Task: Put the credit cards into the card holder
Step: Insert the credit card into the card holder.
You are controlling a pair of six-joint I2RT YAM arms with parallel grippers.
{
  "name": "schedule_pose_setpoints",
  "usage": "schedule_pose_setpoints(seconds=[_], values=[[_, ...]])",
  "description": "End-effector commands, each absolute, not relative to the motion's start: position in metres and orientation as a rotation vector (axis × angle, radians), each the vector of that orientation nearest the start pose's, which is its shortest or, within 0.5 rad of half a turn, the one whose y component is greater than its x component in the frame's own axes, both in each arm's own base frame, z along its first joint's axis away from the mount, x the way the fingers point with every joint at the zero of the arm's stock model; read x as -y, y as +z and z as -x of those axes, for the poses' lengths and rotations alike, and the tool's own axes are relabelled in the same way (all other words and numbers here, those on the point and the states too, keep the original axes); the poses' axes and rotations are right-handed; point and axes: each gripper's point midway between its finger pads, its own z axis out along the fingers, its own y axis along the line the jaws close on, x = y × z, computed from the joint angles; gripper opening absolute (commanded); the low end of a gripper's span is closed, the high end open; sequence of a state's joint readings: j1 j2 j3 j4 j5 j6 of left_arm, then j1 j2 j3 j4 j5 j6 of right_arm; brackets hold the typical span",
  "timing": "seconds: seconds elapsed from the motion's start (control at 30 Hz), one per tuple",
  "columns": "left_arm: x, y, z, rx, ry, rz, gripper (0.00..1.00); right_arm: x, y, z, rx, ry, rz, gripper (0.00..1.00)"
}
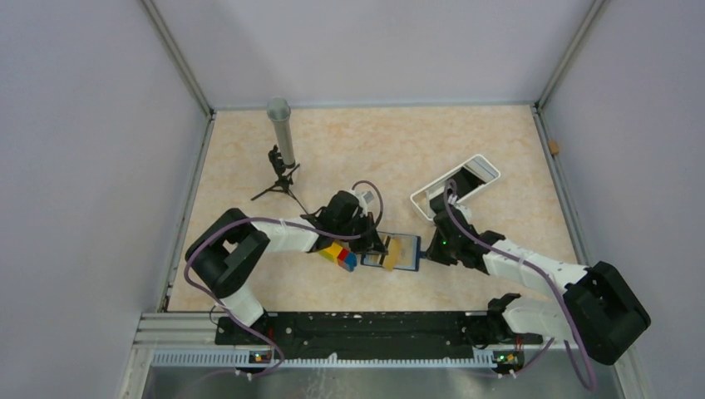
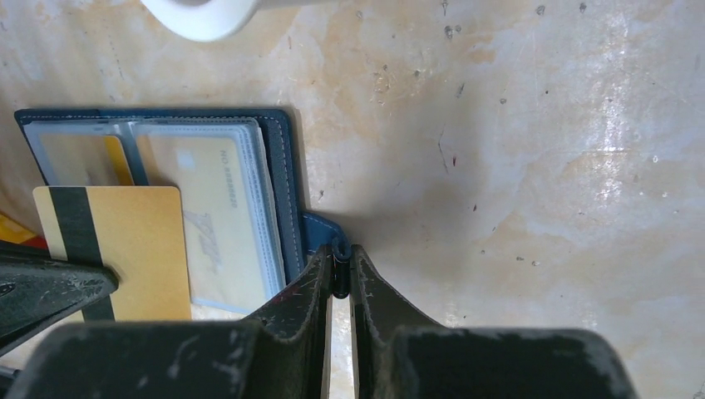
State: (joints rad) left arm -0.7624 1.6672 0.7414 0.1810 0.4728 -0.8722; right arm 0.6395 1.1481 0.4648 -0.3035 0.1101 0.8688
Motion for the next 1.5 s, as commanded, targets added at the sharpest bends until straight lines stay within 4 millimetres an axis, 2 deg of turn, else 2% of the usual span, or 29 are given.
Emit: schedule_pose_setpoints(seconds=[0.0,0.87,1.47], values=[[0.344,0.060,-0.212,-2.560,-1.278,-0.084,0.00,-0.160,0.018,-0.200,-2.583,0.390,-0.344,0.00],[0.327,0.049,-0.215,-2.530,-1.235,0.108,0.00,-0.160,0.017,-0.199,-2.592,0.385,-0.338,0.00],[0.340,0.046,-0.212,-2.545,-1.325,0.081,0.00,-0.159,0.015,-0.197,-2.599,0.382,-0.336,0.00]])
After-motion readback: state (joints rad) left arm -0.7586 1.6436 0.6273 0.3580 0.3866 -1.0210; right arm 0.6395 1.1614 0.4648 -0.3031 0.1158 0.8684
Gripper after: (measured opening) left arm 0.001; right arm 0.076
